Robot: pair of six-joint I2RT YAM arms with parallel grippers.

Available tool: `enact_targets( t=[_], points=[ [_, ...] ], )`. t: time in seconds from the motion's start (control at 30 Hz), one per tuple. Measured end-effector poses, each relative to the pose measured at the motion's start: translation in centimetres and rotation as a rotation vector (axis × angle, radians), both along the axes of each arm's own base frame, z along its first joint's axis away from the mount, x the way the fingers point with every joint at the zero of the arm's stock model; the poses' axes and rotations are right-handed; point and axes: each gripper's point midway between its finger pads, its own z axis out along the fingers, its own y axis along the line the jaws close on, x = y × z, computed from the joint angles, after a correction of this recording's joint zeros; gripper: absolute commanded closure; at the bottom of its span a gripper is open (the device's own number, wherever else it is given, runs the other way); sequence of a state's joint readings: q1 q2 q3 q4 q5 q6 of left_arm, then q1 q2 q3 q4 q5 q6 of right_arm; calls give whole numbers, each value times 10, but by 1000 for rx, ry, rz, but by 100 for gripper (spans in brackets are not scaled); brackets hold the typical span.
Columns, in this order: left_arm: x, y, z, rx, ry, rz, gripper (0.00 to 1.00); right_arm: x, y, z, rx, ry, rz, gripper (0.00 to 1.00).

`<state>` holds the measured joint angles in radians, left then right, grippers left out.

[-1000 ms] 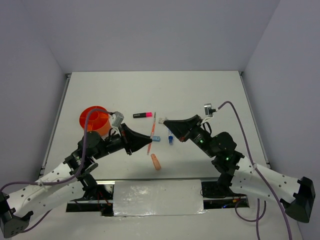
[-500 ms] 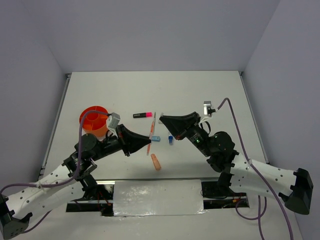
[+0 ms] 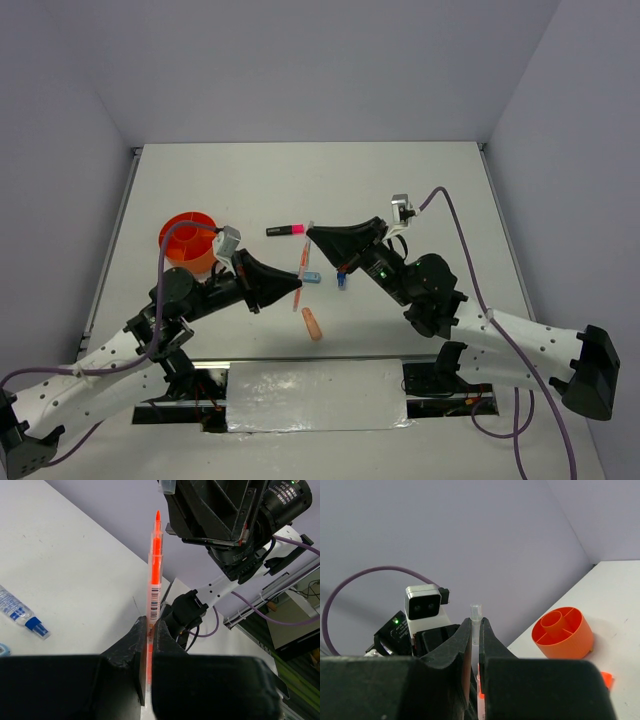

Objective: Sort the stationery into containers
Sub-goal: Close the pen cap on the pen.

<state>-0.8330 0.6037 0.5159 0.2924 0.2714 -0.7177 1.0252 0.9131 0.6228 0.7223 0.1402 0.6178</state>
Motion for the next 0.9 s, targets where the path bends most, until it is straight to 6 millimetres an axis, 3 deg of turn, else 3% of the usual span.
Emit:
enact_targets(
  t=[0.9],
  points=[
    [2,6,-9,32,21,33,100,2,8,-10,-27,15,12,100]
  ],
)
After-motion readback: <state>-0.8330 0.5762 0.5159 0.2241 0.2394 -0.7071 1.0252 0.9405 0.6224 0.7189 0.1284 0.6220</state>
